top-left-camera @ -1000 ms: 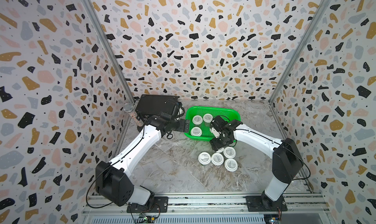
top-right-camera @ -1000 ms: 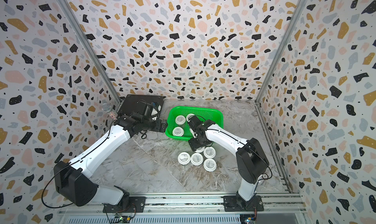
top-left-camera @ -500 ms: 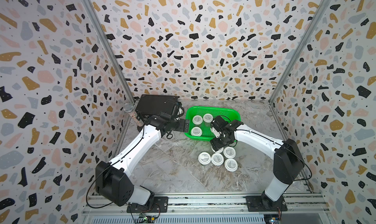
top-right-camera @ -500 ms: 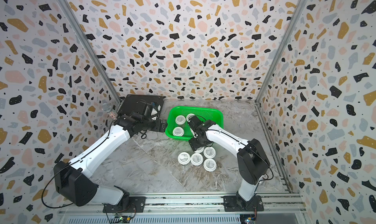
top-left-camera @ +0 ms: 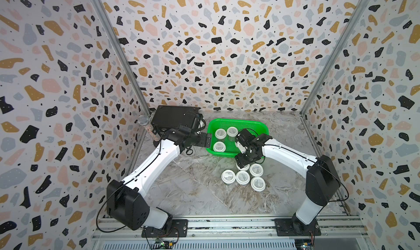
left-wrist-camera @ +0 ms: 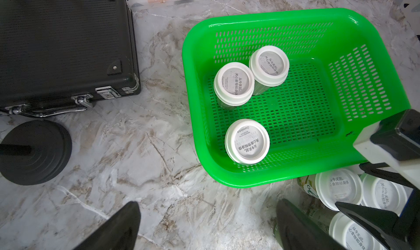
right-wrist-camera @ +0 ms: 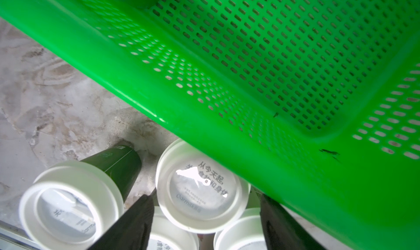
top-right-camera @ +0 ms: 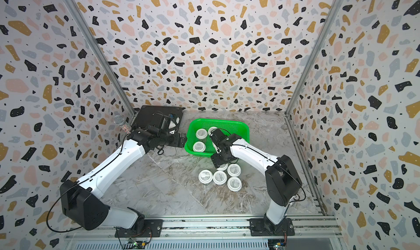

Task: Put the yogurt in the basket
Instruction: Pick up the yogurt from the center of the board.

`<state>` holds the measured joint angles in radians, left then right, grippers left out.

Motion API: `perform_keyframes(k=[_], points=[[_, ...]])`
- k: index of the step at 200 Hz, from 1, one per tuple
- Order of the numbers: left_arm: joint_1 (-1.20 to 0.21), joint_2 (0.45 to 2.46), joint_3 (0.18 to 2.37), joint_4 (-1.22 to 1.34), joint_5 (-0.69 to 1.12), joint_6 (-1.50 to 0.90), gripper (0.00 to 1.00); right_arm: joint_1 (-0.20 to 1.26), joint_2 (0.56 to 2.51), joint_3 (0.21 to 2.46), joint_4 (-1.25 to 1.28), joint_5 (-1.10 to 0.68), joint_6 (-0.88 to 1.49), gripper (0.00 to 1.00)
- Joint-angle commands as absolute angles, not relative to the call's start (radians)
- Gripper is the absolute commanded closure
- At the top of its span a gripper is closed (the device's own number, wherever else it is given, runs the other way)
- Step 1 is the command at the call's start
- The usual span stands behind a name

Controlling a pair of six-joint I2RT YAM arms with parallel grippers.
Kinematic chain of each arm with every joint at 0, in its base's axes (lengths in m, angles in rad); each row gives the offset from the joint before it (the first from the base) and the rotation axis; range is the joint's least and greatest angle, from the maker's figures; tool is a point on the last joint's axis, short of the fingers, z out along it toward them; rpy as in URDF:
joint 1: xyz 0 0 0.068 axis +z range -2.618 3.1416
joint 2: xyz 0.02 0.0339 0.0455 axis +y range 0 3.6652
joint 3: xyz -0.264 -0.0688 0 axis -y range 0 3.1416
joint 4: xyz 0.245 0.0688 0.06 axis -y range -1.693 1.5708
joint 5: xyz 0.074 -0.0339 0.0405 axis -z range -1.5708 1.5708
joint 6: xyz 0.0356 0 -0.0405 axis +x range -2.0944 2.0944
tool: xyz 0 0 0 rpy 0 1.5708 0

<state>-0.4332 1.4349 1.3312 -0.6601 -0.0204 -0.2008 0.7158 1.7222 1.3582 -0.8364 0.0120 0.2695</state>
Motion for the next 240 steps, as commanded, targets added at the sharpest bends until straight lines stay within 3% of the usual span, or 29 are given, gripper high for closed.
perform_keyframes(k=[1,141,180,240], points=[[-0.429,1.422,1.317,-0.636,-0.032,-0.190,0.04,0.720,1.733,1.354,-0.842,0.020,0.280,0.21],[-0.428,1.424,1.317,-0.635,-0.036,-0.186,0.04,0.721,1.758,1.353,-0.834,0.008,0.276,0.29],[-0.428,1.423,1.318,-0.635,-0.036,-0.186,0.04,0.720,1.687,1.360,-0.852,-0.009,0.265,0.35],[-0.426,1.417,1.319,-0.635,-0.037,-0.187,0.04,0.711,1.550,1.386,-0.887,-0.115,0.220,0.37]])
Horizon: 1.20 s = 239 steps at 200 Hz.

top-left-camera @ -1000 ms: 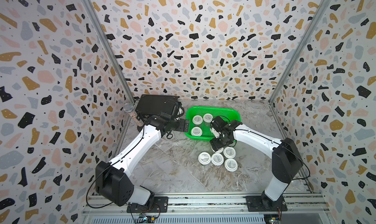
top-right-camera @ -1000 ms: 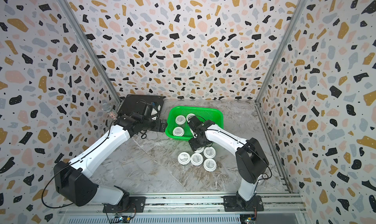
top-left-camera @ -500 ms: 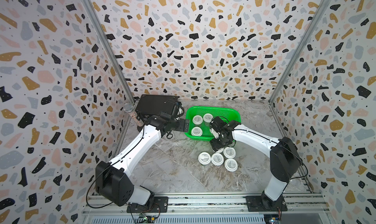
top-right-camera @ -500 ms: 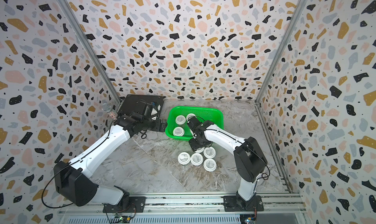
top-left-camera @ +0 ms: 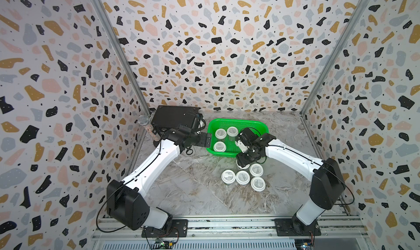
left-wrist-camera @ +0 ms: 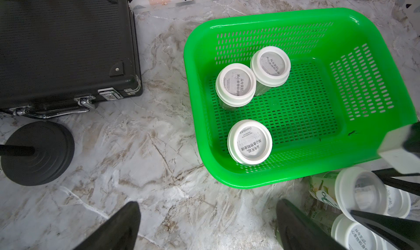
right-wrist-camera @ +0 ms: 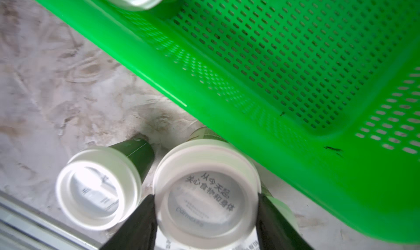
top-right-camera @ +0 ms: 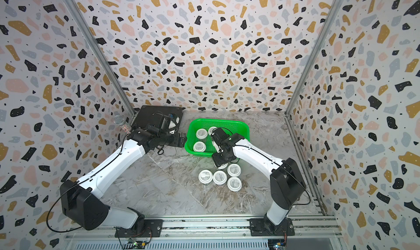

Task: Put the yogurt in the basket
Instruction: Pick up the yogurt from the center of the board, then place the yogurt in the basket.

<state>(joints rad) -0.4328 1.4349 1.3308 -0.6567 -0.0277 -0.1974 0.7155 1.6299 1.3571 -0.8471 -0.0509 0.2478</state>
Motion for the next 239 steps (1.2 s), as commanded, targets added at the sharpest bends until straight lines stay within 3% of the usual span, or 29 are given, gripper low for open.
perform_keyframes(k=[1,85,175,239], points=[[-0.425,1.416,1.319,-0.636,-0.036,-0.187,0.04,0.710,1.548,1.387,-0.887,-0.118,0.221,0.37],[-0.426,1.412,1.320,-0.636,-0.034,-0.187,0.04,0.513,1.465,1.497,-0.819,-0.425,0.199,0.38],[-0.425,1.414,1.321,-0.632,-0.020,-0.187,0.04,0.433,1.749,1.742,-0.893,-0.124,0.146,0.37],[-0.425,1.414,1.323,-0.635,-0.014,-0.186,0.04,0.422,1.947,1.855,-0.919,-0.045,0.133,0.37]])
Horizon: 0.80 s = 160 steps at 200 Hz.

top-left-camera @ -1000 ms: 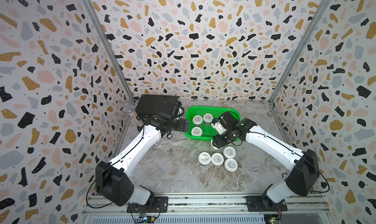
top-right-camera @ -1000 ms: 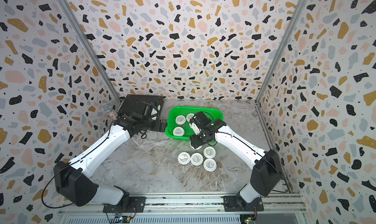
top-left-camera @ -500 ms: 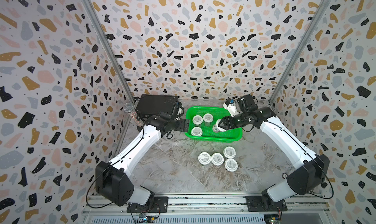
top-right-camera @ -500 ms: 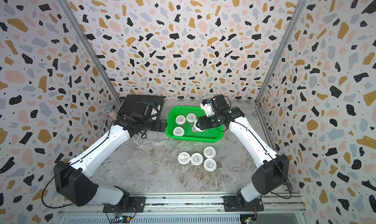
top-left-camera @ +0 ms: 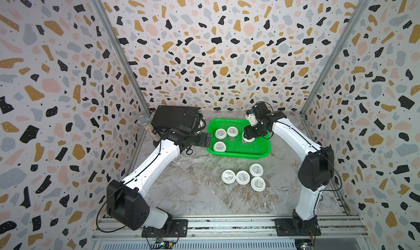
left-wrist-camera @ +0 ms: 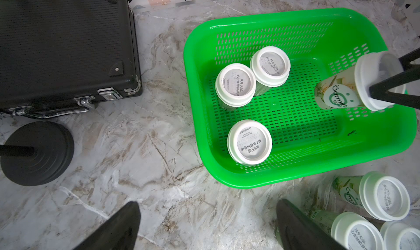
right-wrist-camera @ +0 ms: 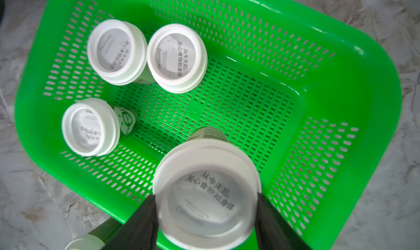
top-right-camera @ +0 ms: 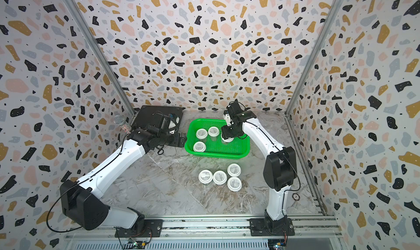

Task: Put the yogurt in the basket
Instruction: Place the yogurt in the basket.

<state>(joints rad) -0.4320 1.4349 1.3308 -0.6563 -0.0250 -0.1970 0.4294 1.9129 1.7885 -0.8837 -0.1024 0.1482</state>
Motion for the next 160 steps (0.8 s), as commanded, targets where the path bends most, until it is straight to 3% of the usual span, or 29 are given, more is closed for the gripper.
perform_keyframes(k=[1,160], points=[[-0.424,1.414,1.323,-0.634,-0.014,-0.187,0.04,0.423,1.950,1.857,-0.919,-0.043,0.134,0.36],[-0.424,1.421,1.328,-0.635,-0.009,-0.183,0.04,0.414,2.248,2.175,-1.021,0.017,0.143,0.35]])
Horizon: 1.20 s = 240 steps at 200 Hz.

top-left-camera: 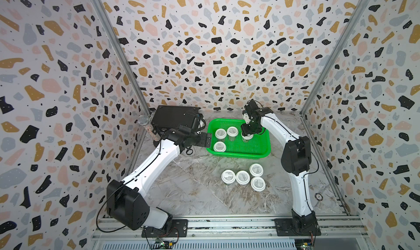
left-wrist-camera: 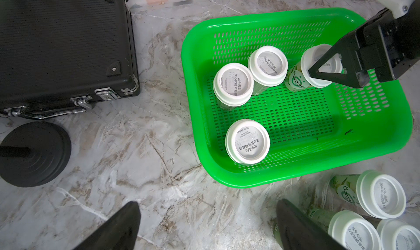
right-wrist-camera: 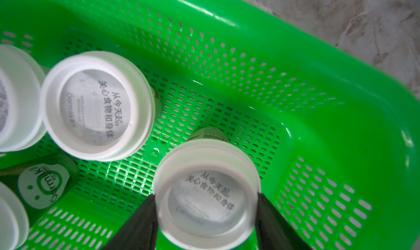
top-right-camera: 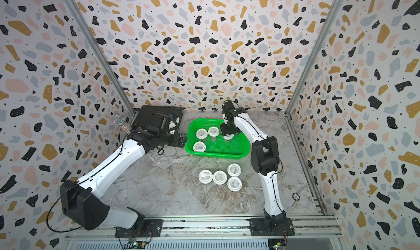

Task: Put the yogurt in the basket
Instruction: Place the yogurt in the basket.

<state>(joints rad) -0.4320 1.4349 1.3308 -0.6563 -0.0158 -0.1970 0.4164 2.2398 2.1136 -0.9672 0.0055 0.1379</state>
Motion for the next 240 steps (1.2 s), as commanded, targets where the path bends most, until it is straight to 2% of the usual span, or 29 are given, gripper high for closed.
perform_keyframes(k=[1,159,240], points=[[-0.424,1.421,1.328,-0.635,-0.009,-0.183,0.04,0.414,2.249,2.177,-1.022,0.017,0.143,0.35],[-0.419,1.427,1.326,-0.634,-0.006,-0.182,0.04,0.413,2.362,2.307,-1.074,-0.029,0.172,0.30],[-0.420,1.428,1.330,-0.638,0.012,-0.182,0.03,0.413,2.310,2.313,-1.074,-0.041,0.172,0.16]])
